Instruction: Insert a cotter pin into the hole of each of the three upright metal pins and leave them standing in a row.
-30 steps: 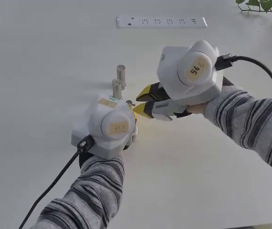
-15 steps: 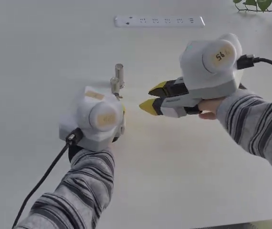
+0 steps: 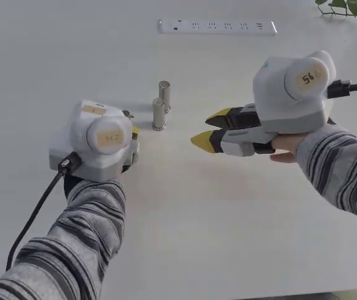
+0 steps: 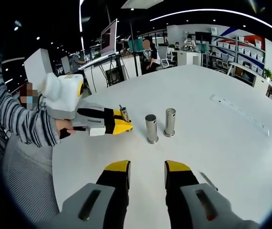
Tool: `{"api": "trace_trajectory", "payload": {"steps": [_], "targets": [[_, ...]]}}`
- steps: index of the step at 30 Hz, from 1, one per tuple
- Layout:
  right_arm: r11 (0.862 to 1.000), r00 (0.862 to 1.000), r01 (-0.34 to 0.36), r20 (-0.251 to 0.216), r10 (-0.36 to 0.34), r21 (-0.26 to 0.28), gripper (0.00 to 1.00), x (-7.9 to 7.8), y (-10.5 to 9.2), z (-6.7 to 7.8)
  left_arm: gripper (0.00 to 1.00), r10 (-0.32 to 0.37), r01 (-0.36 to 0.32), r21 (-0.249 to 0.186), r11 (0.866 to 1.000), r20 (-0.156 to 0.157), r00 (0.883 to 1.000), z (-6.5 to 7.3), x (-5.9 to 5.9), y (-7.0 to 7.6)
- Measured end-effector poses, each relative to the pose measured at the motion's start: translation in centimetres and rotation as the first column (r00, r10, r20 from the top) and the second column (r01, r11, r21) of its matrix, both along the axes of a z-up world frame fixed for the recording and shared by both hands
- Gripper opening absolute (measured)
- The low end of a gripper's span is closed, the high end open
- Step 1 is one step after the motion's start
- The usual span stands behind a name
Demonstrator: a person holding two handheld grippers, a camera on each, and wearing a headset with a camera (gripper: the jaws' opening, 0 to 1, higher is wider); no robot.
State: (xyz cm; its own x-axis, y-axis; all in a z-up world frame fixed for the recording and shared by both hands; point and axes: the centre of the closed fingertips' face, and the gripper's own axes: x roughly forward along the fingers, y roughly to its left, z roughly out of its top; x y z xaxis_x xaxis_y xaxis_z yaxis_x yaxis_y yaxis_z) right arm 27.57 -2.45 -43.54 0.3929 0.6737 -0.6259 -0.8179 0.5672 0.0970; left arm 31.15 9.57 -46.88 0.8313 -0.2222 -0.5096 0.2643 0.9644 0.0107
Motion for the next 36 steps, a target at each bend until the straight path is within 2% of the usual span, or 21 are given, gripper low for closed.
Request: {"api": "trace_trajectory", "payload": {"steps": [7,20,31,36], "targets": [[1.0,1.0,0.004,-0.001,-0.004,0.015,0.25,0.14,0.2,-0.05,0.05,0.022,-0.022,0.001,1.0,-0.003,1.0,-0.3,0.03,0.75],[0.999,1.0,0.025,-0.004,-0.025,0.031,0.26,0.28,0.12,-0.17,0.06,0.028,-0.028,0.005,1.0,0.01,1.0,-0.36,-0.13,0.92],[0.999,0.999,0.033,-0.01,-0.033,0.037,0.27,0.45,0.14,-0.37,0.08,0.042,-0.043,-0.031,0.999,-0.014,0.999,-0.73,-0.1,0.9],[0.998,0.999,0.039,-0.007,-0.038,0.044,0.27,0.66,0.34,-0.3,0.12,0.027,-0.028,-0.026,0.999,-0.014,1.0,-0.75,-0.23,0.73]]}}
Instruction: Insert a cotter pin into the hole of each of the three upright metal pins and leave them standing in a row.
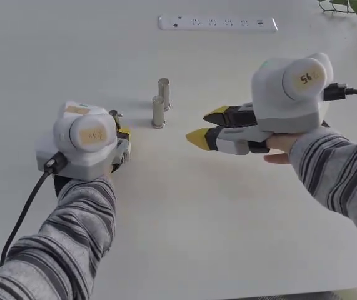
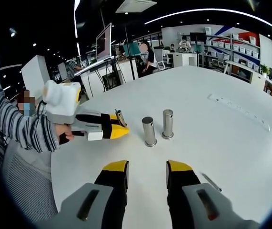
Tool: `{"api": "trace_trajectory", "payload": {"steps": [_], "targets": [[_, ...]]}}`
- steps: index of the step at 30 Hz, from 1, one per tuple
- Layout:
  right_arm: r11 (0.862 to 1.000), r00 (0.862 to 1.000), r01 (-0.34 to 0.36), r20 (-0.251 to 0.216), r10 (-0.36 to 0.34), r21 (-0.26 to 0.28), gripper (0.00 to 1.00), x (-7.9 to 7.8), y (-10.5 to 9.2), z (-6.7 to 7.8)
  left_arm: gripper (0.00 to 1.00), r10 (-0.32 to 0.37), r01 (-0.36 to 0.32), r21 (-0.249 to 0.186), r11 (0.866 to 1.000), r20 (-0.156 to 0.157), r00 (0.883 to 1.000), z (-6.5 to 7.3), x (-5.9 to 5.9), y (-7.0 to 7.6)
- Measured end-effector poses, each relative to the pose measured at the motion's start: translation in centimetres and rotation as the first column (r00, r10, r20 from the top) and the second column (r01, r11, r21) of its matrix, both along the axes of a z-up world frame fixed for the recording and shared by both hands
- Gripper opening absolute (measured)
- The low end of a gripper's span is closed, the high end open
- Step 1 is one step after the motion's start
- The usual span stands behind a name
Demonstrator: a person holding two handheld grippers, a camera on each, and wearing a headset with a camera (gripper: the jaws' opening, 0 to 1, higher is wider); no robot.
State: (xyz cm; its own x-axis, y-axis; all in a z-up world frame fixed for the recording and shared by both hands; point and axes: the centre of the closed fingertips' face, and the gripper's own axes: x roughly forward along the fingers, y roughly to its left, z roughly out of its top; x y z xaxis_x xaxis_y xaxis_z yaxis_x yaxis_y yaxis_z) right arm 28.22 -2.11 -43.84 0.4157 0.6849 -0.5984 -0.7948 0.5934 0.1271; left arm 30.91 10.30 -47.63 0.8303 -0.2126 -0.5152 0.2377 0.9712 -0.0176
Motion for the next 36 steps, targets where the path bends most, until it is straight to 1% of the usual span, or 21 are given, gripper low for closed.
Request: {"api": "trace_trajectory", "payload": {"steps": [2,5,7,9,11,13,16,18,20,21,22,24,26,27,29,31,34,36], "targets": [[1.0,1.0,0.003,0.006,-0.003,0.005,0.27,0.2,0.1,0.0,0.14,-0.005,0.005,0.0,1.0,-0.002,1.0,-0.1,-0.1,0.1],[0.999,1.0,0.02,0.013,-0.021,0.034,0.27,0.5,0.3,0.2,0.17,-0.011,0.011,-0.003,1.0,-0.004,1.0,-0.2,-0.4,0.3],[0.998,0.999,0.028,0.018,-0.029,0.048,0.28,0.7,0.5,0.4,0.21,-0.015,0.015,-0.012,1.0,-0.007,1.0,-0.1,-0.6,0.4],[0.998,0.999,0.03,0.035,-0.032,0.063,0.28,1.0,0.8,0.5,0.25,-0.016,0.015,-0.021,1.0,-0.006,1.0,0.0,-1.0,0.6],[0.997,0.998,0.031,0.048,-0.035,0.072,0.28,1.3,1.2,0.6,0.29,-0.024,0.024,-0.033,0.999,0.003,1.0,0.3,-1.3,0.6],[0.995,0.997,0.034,0.067,-0.04,0.09,0.28,1.8,1.5,0.8,0.32,-0.031,0.032,-0.034,0.999,0.013,0.999,0.6,-1.6,0.7],[0.994,0.995,0.029,0.092,-0.039,0.109,0.3,2.3,2.3,0.8,0.37,-0.037,0.038,-0.039,0.999,0.021,0.999,0.9,-1.8,1.0],[0.991,0.995,0.033,0.094,-0.045,0.128,0.3,2.7,2.9,0.9,0.4,-0.042,0.043,-0.045,0.998,0.033,0.999,1.4,-1.9,1.0],[0.991,0.994,0.032,0.096,-0.046,0.133,0.3,2.9,3.4,0.8,0.44,-0.051,0.053,-0.044,0.998,0.038,0.998,1.8,-2.1,1.0],[0.991,0.994,0.032,0.1,-0.046,0.134,0.3,3.1,3.7,0.7,0.46,-0.059,0.061,-0.045,0.997,0.046,0.997,2.0,-2.2,1.0],[0.991,0.994,0.032,0.102,-0.046,0.132,0.3,3.3,4.0,0.5,0.47,-0.062,0.065,-0.046,0.997,0.048,0.997,2.2,-2.2,1.0],[0.99,0.993,0.03,0.108,-0.045,0.135,0.3,3.5,4.4,0.2,0.54,-0.06,0.063,-0.052,0.997,0.054,0.997,2.6,-2.4,1.1],[0.991,0.995,0.03,0.095,-0.043,0.133,0.29,3.7,5.0,-0.3,0.59,-0.055,0.059,-0.07,0.996,0.057,0.997,2.9,-2.6,1.1],[0.99,0.994,0.03,0.097,-0.044,0.136,0.29,3.8,5.3,-0.5,0.61,-0.058,0.062,-0.068,0.996,0.054,0.997,2.9,-2.7,1.1],[0.991,0.995,0.037,0.091,-0.049,0.129,0.27,4.4,5.3,-1.2,0.64,-0.072,0.075,-0.055,0.996,0.06,0.996,3.2,-3.1,1.0],[0.99,0.994,0.052,0.085,-0.064,0.132,0.26,4.6,5.6,-1.7,0.67,-0.091,0.094,-0.045,0.995,0.064,0.994,3.5,-3.4,1.0],[0.988,0.994,0.063,0.082,-0.075,0.139,0.23,4.7,5.9,-1.9,0.71,-0.105,0.107,-0.025,0.994,0.075,0.992,4.1,-3.8,1.2],[0.989,0.994,0.064,0.084,-0.076,0.136,0.2,4.7,6.1,-2.1,0.73,-0.114,0.116,-0.022,0.993,0.088,0.99,4.7,-4.1,1.3]]}}
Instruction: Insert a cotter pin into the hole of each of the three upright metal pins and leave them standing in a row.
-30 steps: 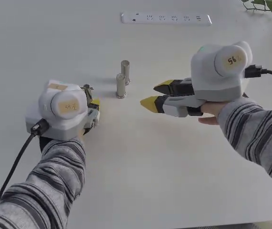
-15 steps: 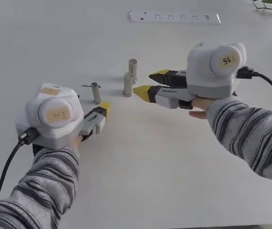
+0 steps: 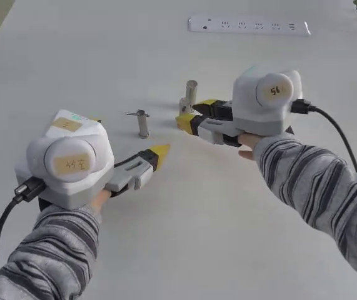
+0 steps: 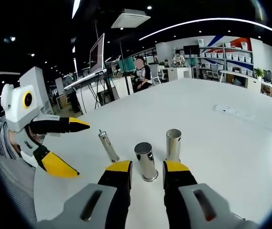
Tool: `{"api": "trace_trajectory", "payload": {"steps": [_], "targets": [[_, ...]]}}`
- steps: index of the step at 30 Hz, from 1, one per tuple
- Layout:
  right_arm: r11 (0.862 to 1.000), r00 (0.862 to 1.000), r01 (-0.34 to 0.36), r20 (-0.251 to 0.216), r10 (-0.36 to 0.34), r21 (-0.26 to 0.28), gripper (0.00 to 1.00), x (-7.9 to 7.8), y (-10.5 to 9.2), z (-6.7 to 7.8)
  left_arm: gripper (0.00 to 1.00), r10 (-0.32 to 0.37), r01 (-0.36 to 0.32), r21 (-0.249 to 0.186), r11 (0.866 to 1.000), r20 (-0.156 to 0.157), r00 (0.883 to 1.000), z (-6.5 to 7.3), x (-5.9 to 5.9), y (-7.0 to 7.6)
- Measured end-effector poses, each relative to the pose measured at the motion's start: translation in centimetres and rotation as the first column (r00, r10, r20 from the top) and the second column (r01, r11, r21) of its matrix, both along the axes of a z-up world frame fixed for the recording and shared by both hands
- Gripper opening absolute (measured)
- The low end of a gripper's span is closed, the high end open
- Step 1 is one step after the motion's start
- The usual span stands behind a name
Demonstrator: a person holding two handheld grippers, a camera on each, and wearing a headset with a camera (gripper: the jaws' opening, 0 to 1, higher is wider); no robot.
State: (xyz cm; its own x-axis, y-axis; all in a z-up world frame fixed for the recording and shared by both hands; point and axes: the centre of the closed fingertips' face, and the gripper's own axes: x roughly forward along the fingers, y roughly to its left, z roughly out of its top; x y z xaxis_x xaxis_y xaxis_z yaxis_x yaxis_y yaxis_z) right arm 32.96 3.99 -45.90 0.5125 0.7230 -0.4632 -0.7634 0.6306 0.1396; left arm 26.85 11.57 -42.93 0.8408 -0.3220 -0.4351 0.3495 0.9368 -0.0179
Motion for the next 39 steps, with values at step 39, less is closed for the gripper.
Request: {"api": "trace_trajectory", "payload": {"steps": [39], "targets": [[0.998,0.995,0.03,0.092,-0.025,-0.056,0.08,-3.1,-0.8,1.7,0.78,-0.081,0.08,0.024,0.996,0.032,0.996,3.9,-3.4,0.6]]}}
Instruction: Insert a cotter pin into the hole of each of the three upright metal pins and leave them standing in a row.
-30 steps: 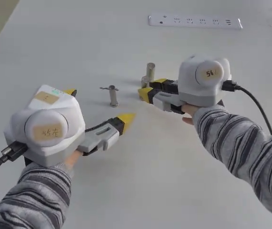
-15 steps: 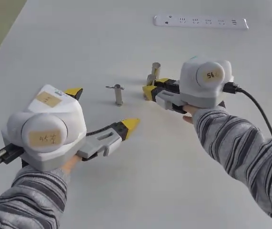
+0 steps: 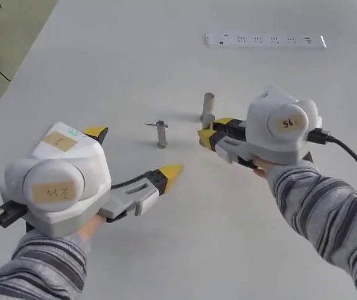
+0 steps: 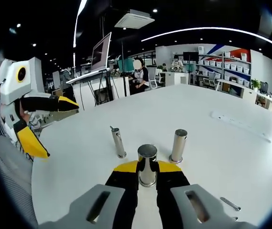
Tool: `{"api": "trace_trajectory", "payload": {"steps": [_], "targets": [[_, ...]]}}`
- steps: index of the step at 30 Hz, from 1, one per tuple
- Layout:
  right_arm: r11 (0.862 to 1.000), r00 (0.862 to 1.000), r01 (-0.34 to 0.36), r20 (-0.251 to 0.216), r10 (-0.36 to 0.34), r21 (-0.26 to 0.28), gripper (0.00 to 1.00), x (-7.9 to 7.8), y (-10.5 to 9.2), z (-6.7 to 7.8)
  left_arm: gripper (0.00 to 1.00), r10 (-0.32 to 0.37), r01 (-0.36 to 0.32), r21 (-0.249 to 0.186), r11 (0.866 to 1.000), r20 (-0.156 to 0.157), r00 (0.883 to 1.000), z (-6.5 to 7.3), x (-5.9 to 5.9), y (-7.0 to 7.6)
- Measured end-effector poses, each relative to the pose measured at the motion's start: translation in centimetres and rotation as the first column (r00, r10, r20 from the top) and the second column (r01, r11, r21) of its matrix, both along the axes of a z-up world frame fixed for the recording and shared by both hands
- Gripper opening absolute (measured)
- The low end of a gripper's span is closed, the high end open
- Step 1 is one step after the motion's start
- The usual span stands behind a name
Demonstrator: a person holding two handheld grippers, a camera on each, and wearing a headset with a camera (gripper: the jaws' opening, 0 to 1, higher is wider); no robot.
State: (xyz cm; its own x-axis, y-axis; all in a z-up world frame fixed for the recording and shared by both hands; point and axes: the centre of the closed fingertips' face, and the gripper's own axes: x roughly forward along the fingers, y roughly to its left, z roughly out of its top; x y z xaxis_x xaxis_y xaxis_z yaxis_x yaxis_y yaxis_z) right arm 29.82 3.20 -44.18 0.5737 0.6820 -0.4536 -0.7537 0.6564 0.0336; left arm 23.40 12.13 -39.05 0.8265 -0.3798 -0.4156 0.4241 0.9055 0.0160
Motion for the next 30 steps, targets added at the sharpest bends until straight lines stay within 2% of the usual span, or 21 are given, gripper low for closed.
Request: {"api": "trace_trajectory", "payload": {"steps": [8,15,25,26,30], "targets": [[1.0,1.0,-0.013,-0.01,0.013,-0.009,0.08,-2.1,-0.6,0.0,0.78,0.018,-0.018,-0.014,1.0,-0.002,1.0,0.7,-1.2,0.6],[0.999,0.999,-0.025,-0.02,0.024,-0.027,0.08,-3.5,-0.7,-0.7,0.78,0.021,-0.021,-0.027,0.999,-0.004,1.0,1.0,-2.3,0.5],[0.999,0.999,-0.019,-0.042,0.017,-0.047,0.08,-4.4,-0.8,-2.1,0.77,0.027,-0.028,-0.045,0.999,-0.011,1.0,1.2,-3.0,0.8],[0.999,0.999,-0.017,-0.029,0.016,-0.036,0.08,-4.4,-0.8,-1.9,0.77,0.028,-0.028,-0.042,0.999,-0.013,1.0,1.2,-3.1,0.8],[0.999,0.999,-0.021,-0.033,0.02,-0.038,0.08,-4.5,-0.8,-2.0,0.77,0.026,-0.027,-0.048,0.998,-0.013,1.0,1.2,-3.2,0.7]]}}
